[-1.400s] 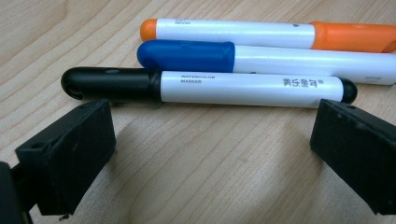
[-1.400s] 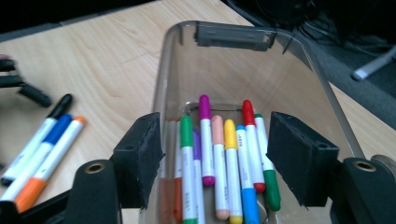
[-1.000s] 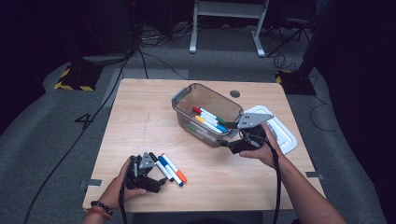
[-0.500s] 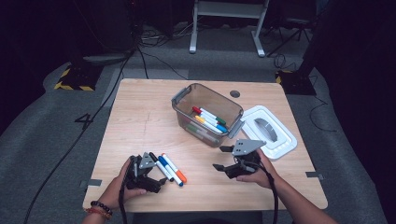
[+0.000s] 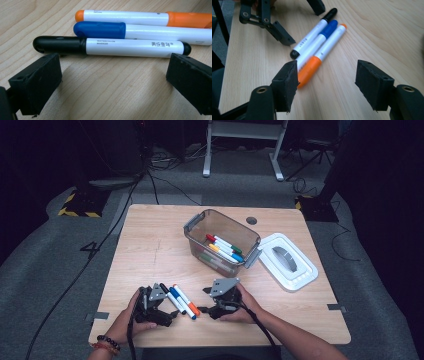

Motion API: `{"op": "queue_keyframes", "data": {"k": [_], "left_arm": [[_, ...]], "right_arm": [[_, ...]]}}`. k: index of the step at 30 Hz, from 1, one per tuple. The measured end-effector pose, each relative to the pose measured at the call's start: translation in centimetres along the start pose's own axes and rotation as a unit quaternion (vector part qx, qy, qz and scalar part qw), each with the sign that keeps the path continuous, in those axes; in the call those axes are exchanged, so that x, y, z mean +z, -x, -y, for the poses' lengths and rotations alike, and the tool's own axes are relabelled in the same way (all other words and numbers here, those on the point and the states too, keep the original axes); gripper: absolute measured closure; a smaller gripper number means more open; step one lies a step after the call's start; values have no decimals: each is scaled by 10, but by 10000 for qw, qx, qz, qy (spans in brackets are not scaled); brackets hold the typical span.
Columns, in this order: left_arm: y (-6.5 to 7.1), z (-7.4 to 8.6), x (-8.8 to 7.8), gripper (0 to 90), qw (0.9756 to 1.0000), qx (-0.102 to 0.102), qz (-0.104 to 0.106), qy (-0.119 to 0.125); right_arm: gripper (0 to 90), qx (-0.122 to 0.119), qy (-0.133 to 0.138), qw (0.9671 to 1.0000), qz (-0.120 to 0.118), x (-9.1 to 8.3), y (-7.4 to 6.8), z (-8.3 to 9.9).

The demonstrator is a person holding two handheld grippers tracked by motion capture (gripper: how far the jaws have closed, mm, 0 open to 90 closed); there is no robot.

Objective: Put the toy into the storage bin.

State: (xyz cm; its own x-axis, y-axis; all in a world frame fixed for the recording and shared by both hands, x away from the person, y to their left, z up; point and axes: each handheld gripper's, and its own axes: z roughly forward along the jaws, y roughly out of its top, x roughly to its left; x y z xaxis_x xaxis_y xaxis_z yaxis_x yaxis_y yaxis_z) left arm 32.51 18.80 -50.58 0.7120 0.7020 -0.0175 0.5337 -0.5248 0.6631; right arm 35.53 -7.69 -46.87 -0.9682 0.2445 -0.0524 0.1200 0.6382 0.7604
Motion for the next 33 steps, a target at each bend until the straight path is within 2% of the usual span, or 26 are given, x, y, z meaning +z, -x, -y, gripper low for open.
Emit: {"op": "queue_keyframes", "data": {"k": [3,5,8,11,13,15,16,18,23,29,33], "left_arm": [[0,0,0,4,10000,-4,3,11],[0,0,0,4,10000,1,3,0],[0,0,0,4,10000,1,5,8],[0,0,0,4,10000,0,1,0],[0,0,0,4,10000,-2,-2,7],[0,0,0,4,10000,4,2,-2],[0,0,0,4,10000,-1,7,4],[0,0,0,4,10000,-1,6,5],[0,0,0,5,10000,-5,-8,2],[0,0,0,5,10000,-8,-9,10],[0,0,0,5,10000,-7,-7,4]], "right_arm": [[361,-56,10,10000,-16,12,-2,-4],[364,3,-39,10000,-68,21,-2,-5],[374,46,-106,9999,33,31,2,-4],[381,238,-140,9996,54,36,8,-2],[395,223,-223,9994,161,38,13,0],[424,307,-283,9990,185,37,18,4],[473,352,-336,9985,236,36,22,7],[539,466,-350,9981,174,33,28,11],[734,569,-466,9970,244,16,42,22],[755,502,-619,9965,243,-6,49,38],[756,491,-570,9969,250,-19,50,45]]}}
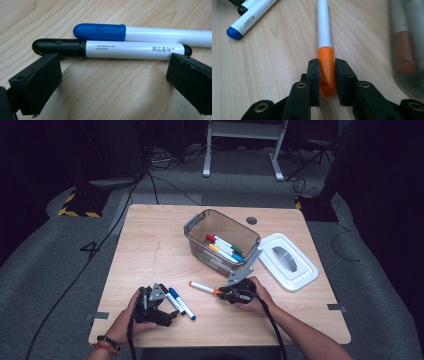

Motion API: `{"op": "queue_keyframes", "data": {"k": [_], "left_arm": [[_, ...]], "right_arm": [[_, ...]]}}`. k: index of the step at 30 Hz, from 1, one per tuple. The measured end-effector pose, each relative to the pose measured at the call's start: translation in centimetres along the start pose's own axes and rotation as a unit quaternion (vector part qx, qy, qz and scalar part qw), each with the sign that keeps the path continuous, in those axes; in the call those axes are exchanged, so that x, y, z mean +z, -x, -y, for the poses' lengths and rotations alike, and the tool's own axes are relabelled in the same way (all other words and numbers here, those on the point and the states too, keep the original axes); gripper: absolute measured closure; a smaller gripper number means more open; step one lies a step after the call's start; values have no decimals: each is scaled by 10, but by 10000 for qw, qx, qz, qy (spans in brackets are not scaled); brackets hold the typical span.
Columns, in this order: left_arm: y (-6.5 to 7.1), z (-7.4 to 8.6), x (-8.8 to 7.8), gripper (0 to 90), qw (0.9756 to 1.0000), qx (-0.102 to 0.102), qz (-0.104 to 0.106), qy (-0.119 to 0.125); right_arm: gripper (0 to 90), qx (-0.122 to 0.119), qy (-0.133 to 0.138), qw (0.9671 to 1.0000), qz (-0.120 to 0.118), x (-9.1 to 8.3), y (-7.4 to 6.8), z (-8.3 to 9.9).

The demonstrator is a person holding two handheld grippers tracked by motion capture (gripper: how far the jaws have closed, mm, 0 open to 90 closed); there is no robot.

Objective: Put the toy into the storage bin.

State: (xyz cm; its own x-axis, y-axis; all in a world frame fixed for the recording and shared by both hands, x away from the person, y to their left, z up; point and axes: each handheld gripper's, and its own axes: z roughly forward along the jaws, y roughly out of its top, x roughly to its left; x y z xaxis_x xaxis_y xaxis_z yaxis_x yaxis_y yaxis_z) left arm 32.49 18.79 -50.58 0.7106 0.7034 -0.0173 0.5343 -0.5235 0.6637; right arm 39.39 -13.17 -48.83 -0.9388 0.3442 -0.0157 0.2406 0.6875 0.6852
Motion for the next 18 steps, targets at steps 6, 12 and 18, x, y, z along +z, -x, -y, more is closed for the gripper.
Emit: {"op": "queue_keyframes", "data": {"k": [6,12,18], "left_arm": [[0,0,0,5,10000,-1,0,7],[0,0,0,5,10000,0,-1,5],[0,0,0,5,10000,1,0,4]], "right_arm": [[757,-220,318,9992,37,-29,-4,-3],[757,-344,515,9980,109,-47,-6,-8],[756,-491,843,9952,82,-67,-13,-20]]}}
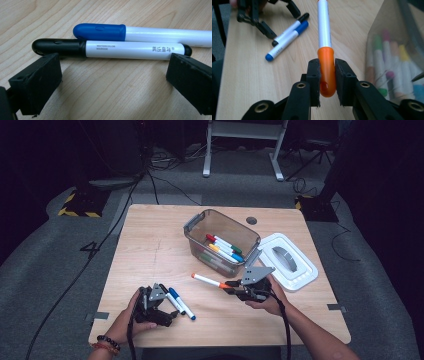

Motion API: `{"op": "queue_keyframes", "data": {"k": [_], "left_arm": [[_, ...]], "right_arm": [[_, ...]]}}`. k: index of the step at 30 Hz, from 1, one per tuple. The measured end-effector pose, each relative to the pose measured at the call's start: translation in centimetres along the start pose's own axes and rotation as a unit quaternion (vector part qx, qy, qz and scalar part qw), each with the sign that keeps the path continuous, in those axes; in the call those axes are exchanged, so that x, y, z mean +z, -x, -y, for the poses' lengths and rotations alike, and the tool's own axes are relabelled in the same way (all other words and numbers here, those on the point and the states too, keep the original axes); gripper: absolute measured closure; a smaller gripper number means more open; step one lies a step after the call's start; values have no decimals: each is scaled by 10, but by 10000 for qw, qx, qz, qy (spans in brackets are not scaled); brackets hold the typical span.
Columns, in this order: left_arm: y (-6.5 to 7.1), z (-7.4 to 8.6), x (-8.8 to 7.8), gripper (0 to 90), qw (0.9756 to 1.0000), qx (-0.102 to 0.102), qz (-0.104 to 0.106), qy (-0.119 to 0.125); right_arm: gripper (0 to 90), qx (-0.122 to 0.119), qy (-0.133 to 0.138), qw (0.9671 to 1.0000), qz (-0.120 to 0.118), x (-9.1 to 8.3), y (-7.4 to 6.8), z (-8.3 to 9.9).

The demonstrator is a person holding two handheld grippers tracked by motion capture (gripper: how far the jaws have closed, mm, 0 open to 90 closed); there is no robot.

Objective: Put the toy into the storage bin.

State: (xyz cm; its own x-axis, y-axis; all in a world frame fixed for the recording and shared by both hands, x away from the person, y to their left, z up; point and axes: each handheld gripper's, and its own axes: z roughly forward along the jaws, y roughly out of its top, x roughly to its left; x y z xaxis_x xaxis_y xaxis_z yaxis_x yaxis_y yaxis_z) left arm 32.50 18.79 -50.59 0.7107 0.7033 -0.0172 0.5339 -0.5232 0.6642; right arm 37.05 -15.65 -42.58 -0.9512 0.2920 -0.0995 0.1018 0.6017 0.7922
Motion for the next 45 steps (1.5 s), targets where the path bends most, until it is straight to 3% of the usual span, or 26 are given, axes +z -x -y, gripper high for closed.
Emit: {"op": "queue_keyframes", "data": {"k": [5,12,17,20,25,28,29,38,41,45], "left_arm": [[0,0,0,5,10000,-2,-5,0],[0,0,0,5,10000,-3,-5,0],[0,0,0,5,10000,0,-2,-8],[0,0,0,5,10000,-4,-2,0],[0,0,0,4,10000,-4,6,5],[0,0,0,4,10000,2,7,4],[0,0,0,4,10000,5,10,4],[0,0,0,4,10000,6,15,1],[0,0,0,4,10000,7,11,-2],[0,0,0,4,10000,11,17,0]], "right_arm": [[756,-43,308,9995,95,-24,4,-14],[756,-38,492,9975,503,-56,22,-27],[756,13,512,9954,807,-68,44,-40],[756,165,472,9946,908,-70,60,-46],[757,358,219,9937,1038,-57,86,-50],[756,380,92,9938,1045,-50,93,-51],[756,416,-45,9935,1062,-41,101,-54],[756,523,-407,9933,943,-10,115,-62],[756,633,-637,9928,796,8,120,-62],[756,608,-918,9915,688,24,122,-63]]}}
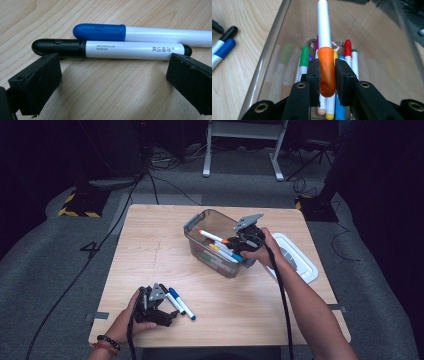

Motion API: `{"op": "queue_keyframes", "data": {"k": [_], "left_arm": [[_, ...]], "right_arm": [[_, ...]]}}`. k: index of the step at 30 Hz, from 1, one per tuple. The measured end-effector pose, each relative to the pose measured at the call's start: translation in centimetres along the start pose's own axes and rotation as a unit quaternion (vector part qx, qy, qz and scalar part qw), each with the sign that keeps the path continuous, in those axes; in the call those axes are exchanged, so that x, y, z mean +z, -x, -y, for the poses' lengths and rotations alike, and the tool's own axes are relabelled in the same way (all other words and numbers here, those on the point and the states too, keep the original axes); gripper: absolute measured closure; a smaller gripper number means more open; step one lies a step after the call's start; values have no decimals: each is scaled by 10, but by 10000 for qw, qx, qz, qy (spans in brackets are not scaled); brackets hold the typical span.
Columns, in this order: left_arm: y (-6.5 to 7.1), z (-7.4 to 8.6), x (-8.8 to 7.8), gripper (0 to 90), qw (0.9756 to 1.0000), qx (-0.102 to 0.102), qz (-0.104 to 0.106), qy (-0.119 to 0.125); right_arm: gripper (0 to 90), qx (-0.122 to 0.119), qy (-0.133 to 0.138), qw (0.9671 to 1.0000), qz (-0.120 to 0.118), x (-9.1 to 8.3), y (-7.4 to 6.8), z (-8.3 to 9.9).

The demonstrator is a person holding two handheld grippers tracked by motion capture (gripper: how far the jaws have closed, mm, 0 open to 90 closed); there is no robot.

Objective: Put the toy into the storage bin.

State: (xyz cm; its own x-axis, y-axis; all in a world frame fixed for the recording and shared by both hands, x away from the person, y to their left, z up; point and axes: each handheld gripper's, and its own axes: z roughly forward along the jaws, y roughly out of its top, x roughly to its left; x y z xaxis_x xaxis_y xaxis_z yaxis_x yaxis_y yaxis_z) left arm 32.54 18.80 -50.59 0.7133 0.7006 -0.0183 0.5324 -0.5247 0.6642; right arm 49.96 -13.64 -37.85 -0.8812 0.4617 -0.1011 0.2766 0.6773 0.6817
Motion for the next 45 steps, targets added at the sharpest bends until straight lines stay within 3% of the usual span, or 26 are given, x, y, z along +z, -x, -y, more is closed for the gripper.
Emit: {"op": "queue_keyframes", "data": {"k": [8,12,13,17,18,21,23,25,26,27,28,29,30,33,40,45], "left_arm": [[0,0,0,4,10000,-1,-2,-3],[0,0,0,4,10000,-2,-1,-7],[0,0,0,4,10000,-2,0,-9],[0,0,0,4,10000,-2,-3,-2],[0,0,0,4,10000,1,1,-6],[0,0,0,4,10000,-1,-2,-3],[0,0,0,4,10000,0,-1,1],[0,0,0,4,10000,-2,-5,-1],[0,0,0,4,10000,-3,-4,-2],[0,0,0,4,10000,-3,-4,-2],[0,0,0,4,10000,-1,1,-4],[0,0,0,4,10000,-1,1,-4],[0,0,0,4,10000,-3,-6,-1],[0,0,0,4,10000,-4,-5,0],[0,0,0,3,10000,23,5,-9],[0,0,0,4,10000,5,4,-6]], "right_arm": [[755,-74,-493,9986,-181,21,-5,-5],[749,-179,-659,9976,-143,28,-8,-5],[698,-136,-784,9967,-138,32,-8,-5],[643,-84,-793,9968,-89,31,-7,-4],[591,2,-712,9975,-1,27,-4,-2],[556,118,-602,9981,35,19,-1,-1],[485,295,-216,9993,27,3,1,2],[469,292,-55,9996,-15,-3,-1,3],[426,286,169,9994,-8,-16,-5,7],[426,286,169,9994,-8,-16,-5,7],[405,283,370,9989,7,-29,-10,13],[405,283,370,9989,7,-29,-10,13],[382,300,554,9980,62,-41,-14,18],[354,294,762,9966,102,-59,-22,28],[297,207,996,9948,49,-85,-42,59],[281,200,1116,9935,-16,-91,-54,76]]}}
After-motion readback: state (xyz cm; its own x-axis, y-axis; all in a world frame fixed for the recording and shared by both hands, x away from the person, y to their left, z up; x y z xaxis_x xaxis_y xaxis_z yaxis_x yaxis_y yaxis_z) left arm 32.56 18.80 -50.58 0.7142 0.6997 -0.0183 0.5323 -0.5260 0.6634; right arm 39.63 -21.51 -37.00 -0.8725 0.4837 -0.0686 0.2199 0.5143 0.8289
